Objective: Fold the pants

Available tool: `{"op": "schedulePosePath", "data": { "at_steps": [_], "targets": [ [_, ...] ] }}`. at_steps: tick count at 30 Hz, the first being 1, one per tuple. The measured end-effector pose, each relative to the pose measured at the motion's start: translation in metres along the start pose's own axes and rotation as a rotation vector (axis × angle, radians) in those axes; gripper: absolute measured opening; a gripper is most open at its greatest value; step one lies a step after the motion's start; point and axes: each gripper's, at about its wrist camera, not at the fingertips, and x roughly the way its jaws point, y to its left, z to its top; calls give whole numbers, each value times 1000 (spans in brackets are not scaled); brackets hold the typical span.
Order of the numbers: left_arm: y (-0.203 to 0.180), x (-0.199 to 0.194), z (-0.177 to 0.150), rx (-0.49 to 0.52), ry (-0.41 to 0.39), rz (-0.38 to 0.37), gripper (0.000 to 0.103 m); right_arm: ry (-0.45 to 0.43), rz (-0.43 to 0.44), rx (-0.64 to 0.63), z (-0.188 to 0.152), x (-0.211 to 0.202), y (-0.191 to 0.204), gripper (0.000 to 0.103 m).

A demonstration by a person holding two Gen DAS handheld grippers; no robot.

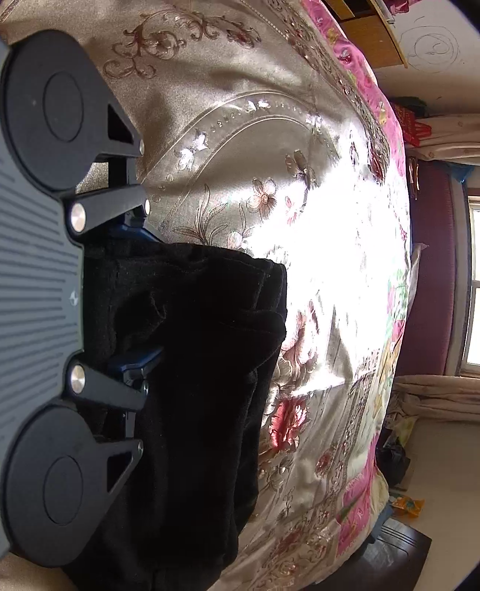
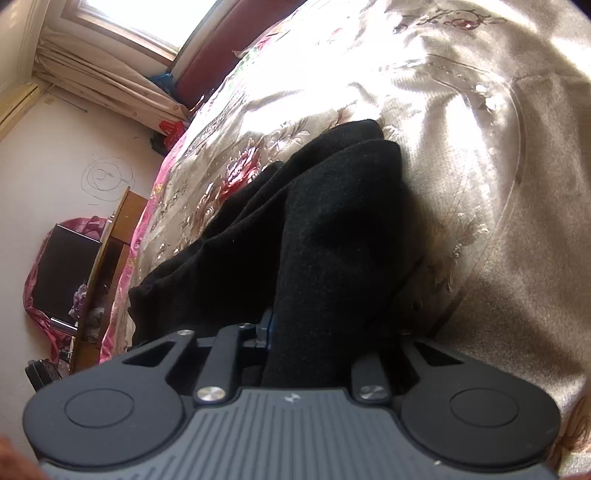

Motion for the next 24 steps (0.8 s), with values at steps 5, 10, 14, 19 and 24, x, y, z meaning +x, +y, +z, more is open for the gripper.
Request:
{"op": "schedulePosePath", "data": {
  "at_steps": [5, 10, 14, 19, 24],
  "targets": [
    [-21, -25, -9, 27, 12, -82, 53, -18, -46, 6, -9, -44, -6, 16],
    [-51, -47, -33, 108, 8, -107, 54, -15, -110, 28, -26, -74, -19, 16],
    [-69, -57, -43, 212, -62, -40, 55, 3, -148, 30, -28, -74, -14, 23],
    [-70, -51, -55, 262, -101, 14, 62, -6, -223, 75, -25, -75, -4, 23],
    [-56, -49, -61, 169, -129, -22, 64, -41, -330, -53, -23, -72, 53, 16]
  ]
}}
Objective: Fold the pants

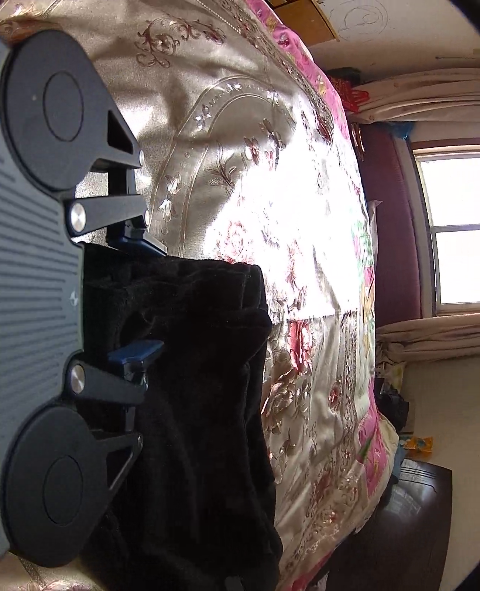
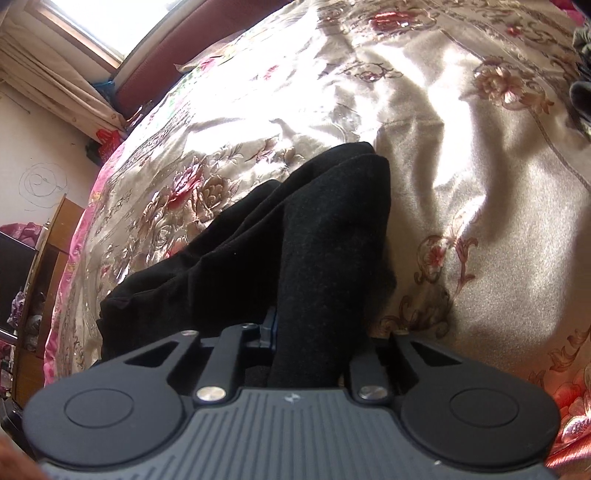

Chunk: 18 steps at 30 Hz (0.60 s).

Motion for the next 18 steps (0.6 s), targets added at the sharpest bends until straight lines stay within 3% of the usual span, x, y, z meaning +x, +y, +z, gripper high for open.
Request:
{"op": "schedulePosePath", "data": {
  "at_steps": [5, 9, 18],
  "targets": [
    [8, -2, -12, -98, -51, -31, 64, -39, -77, -195, 0, -3, 77, 16],
    [13, -5, -21, -147, -86, -52, 64, -43, -80, -282, -9, 8, 128, 16],
    [30, -7, -35, -226, -125, -122, 64, 98, -116, -532, -68, 82, 239, 16]
  ]
}}
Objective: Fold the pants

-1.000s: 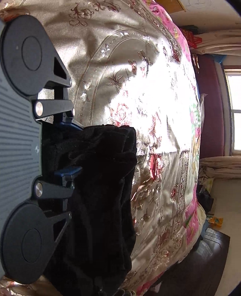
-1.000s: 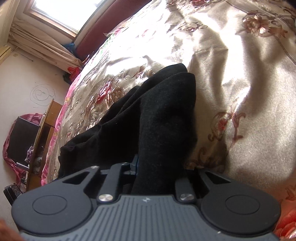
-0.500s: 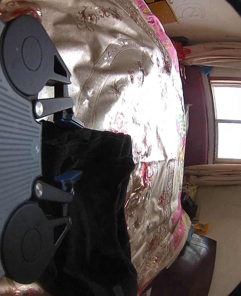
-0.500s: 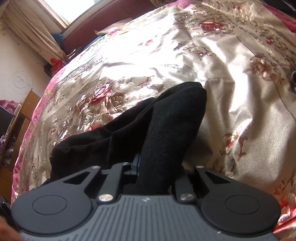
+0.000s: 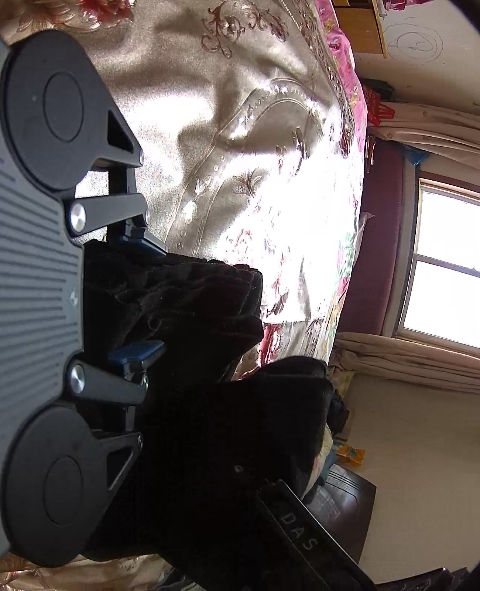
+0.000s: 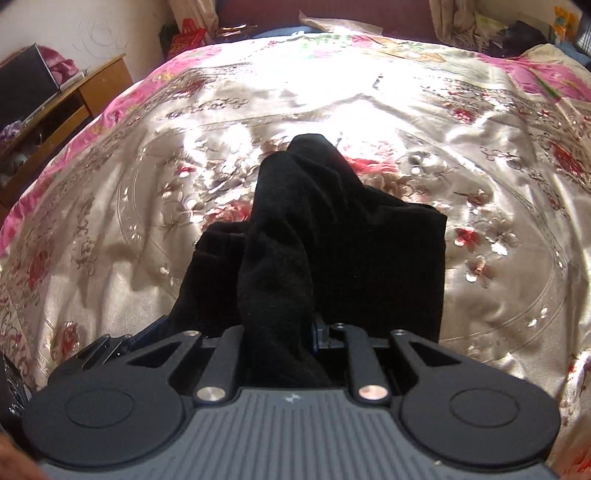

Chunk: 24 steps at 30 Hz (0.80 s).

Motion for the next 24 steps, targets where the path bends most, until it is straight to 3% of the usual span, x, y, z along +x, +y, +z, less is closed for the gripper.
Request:
{"op": "schedulePosePath", "data": {
  "at_steps": [8, 17, 22, 24],
  "targets": [
    [24, 0, -4, -80, -7, -45, 65, 10, -9, 82, -3, 24, 28, 17],
    [19, -1, -6, -39, -16, -32, 64, -38, 4, 138, 10, 8, 39, 17],
    [33, -4, -6, -90, 3, -85, 68, -13, 3, 151, 5, 25, 57, 40],
    [40, -7, -4, -101, 6, -98, 72, -15, 10, 119, 5, 18, 60, 44]
  ]
}}
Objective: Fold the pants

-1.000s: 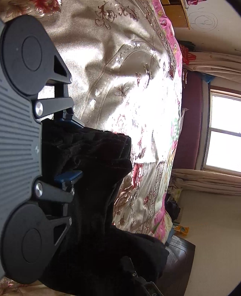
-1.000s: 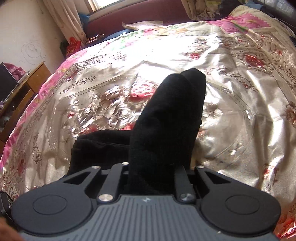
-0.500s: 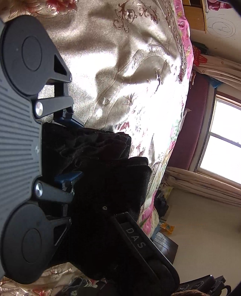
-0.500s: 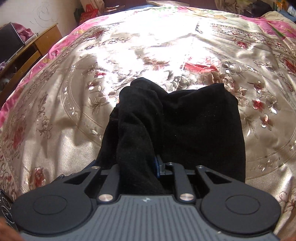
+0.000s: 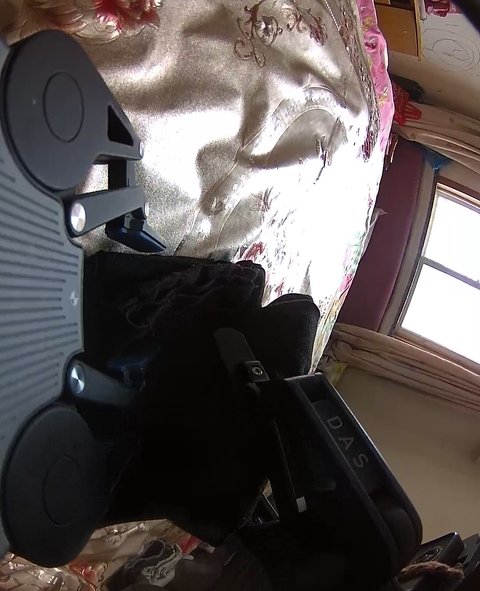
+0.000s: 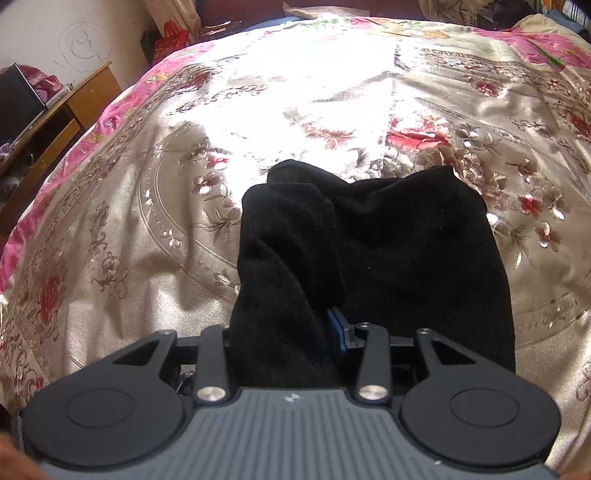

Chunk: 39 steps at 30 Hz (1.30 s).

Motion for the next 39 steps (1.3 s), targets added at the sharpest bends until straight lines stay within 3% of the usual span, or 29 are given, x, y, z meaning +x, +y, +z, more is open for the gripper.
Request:
{"op": "schedulePosePath", "data": {
  "at_steps": [7, 10, 14, 16, 18, 24, 28, 31, 33, 36, 39],
  "targets": [
    [3, -20, 5, 40, -16, 65, 77, -63, 182, 4, 3, -44, -7, 43],
    [-2, -34, 6, 72, -37, 125, 77, -148, 151, -51, 6, -57, -11, 43],
    [5, -65, 3, 53, -68, 264, 76, -141, 144, -64, 8, -42, -23, 44],
    [9, -83, 0, -1, -89, 277, 76, -132, 135, -95, 10, -27, -24, 42],
    [2, -94, 1, 7, -111, 280, 75, -129, 112, -125, 16, -9, -26, 43],
    [-50, -79, 18, 197, -139, 181, 76, -112, 20, -181, 37, 38, -36, 41],
    [-61, -35, 19, 308, -50, 190, 76, -103, 35, -160, 47, 47, -53, 45],
    [-49, -15, 13, 299, 33, 189, 80, -103, 31, -167, 49, 44, -65, 43],
    [-37, -17, 12, 232, 52, 158, 80, -92, 49, -145, 49, 38, -76, 42],
    [-31, -27, 19, 155, 31, 134, 80, -150, 96, -146, 43, 15, -91, 42],
    [-39, -27, 32, 211, -5, 179, 79, -197, 128, -147, 29, -8, -104, 42]
  ]
}}
